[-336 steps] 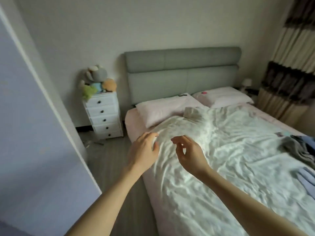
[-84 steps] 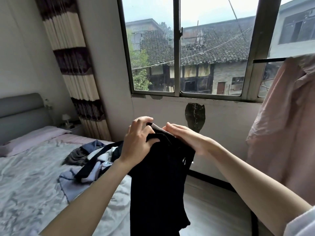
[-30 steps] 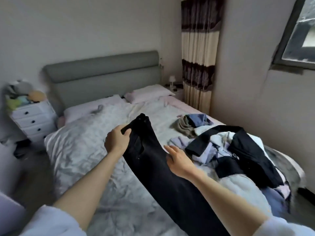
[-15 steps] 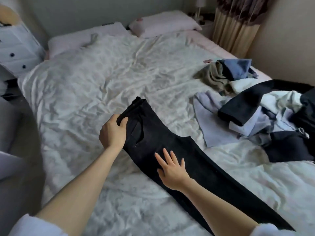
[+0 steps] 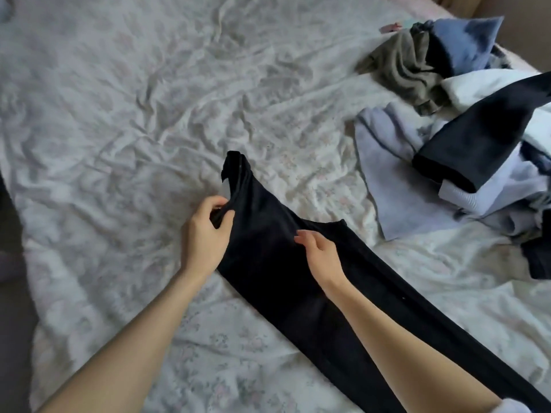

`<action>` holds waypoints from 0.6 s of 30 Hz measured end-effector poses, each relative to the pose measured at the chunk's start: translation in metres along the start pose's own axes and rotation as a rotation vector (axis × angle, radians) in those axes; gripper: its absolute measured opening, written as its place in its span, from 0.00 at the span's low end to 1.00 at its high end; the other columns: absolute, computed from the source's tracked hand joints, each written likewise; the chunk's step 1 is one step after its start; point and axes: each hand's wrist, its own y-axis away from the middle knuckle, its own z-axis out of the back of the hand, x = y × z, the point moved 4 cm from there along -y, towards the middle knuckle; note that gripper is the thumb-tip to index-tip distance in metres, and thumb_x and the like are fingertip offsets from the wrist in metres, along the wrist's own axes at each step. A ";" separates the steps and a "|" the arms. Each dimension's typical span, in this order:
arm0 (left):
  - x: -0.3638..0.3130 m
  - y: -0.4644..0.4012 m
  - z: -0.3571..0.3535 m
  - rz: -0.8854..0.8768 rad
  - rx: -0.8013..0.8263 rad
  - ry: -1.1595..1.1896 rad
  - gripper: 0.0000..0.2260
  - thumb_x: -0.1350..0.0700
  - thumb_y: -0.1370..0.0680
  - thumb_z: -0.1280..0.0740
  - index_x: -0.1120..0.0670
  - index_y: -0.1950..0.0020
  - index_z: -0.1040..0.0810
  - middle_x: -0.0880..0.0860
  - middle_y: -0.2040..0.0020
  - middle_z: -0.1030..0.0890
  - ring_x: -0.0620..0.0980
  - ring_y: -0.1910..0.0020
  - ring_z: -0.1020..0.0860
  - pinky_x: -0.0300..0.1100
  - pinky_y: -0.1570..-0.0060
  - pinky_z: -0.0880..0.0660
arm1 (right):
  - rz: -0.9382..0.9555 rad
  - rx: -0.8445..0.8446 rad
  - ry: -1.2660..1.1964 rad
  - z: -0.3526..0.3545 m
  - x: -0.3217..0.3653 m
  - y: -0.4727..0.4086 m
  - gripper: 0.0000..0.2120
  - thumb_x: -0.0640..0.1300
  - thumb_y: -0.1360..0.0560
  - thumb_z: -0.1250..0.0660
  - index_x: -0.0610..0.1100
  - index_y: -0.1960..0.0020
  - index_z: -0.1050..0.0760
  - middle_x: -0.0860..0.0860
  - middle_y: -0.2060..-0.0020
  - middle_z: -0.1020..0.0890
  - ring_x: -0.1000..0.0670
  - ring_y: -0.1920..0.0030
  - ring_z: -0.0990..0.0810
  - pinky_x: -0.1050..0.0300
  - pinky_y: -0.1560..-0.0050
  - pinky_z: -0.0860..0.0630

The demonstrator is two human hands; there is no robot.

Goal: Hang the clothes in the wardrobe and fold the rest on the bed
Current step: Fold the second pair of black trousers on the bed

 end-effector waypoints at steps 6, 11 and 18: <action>-0.044 0.068 -0.014 -0.516 0.100 -0.016 0.05 0.60 0.27 0.30 0.61 0.54 0.19 0.53 0.54 0.18 0.49 0.55 0.20 0.40 0.50 0.24 | -0.138 0.238 -0.548 0.015 0.030 0.014 0.27 0.69 0.30 0.40 0.52 0.39 0.28 0.50 0.46 0.17 0.47 0.45 0.19 0.48 0.45 0.23; -0.082 0.120 -0.032 -0.734 0.267 0.039 0.03 0.61 0.28 0.27 0.60 0.55 0.17 0.51 0.56 0.17 0.50 0.57 0.19 0.43 0.57 0.21 | -0.094 0.207 -0.578 0.044 0.032 0.049 0.28 0.63 0.30 0.33 0.45 0.38 0.25 0.44 0.44 0.18 0.44 0.45 0.19 0.51 0.50 0.22; -0.119 0.168 -0.044 -0.789 0.354 0.101 0.09 0.54 0.26 0.33 0.57 0.50 0.17 0.49 0.53 0.18 0.49 0.53 0.20 0.41 0.64 0.22 | -0.174 -0.236 -0.424 0.111 -0.029 0.102 0.04 0.41 0.25 0.35 0.45 0.54 0.21 0.48 0.62 0.16 0.47 0.58 0.17 0.52 0.57 0.23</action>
